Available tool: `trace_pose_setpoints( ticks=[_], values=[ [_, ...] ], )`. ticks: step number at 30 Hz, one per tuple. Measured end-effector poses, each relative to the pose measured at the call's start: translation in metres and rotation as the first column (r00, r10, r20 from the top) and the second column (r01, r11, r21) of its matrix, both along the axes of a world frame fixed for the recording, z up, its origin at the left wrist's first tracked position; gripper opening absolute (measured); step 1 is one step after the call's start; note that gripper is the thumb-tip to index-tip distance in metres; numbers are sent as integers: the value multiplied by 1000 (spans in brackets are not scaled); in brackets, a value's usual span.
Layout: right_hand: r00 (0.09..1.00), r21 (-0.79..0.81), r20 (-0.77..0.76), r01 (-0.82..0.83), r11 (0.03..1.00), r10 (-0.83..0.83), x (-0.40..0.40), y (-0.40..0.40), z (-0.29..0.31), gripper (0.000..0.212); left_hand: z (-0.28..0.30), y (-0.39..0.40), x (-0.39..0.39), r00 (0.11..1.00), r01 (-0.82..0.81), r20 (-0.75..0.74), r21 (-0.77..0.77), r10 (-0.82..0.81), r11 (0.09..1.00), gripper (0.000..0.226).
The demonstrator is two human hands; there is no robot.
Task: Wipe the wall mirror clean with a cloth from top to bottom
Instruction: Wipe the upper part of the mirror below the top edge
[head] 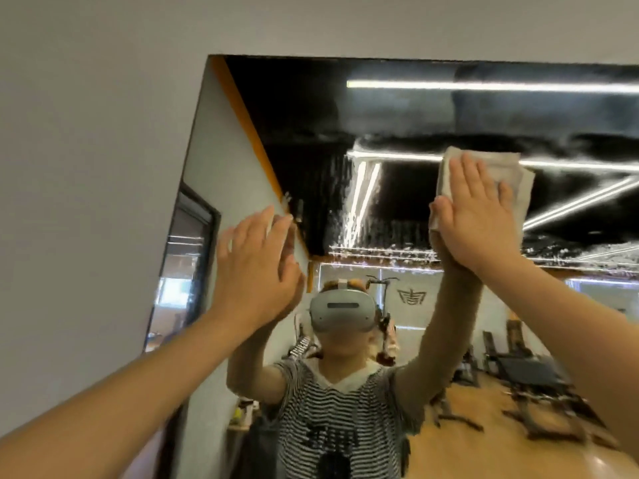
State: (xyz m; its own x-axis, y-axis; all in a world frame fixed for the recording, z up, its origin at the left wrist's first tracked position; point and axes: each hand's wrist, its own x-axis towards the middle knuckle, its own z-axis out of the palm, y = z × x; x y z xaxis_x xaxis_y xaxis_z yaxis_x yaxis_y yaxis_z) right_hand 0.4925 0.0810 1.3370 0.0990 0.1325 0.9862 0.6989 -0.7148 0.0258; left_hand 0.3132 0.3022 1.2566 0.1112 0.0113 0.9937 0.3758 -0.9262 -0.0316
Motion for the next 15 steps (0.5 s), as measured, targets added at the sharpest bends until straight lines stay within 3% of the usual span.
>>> trace_pose_setpoints(
  ticks=[2,7,15],
  values=[
    [1000,4,-16,12,1000,-12,1,0,1,69,12,25,-22,999,-41,-5,35,41,999,57],
    [997,84,-66,42,996,-36,-12,17,4,72,12,99,-56,997,-80,11,-48,80,996,76],
    [999,104,-37,28,994,-24,-63,86,31,63,2,119,-49,998,34,57,-40,-31,999,75]
  ],
)
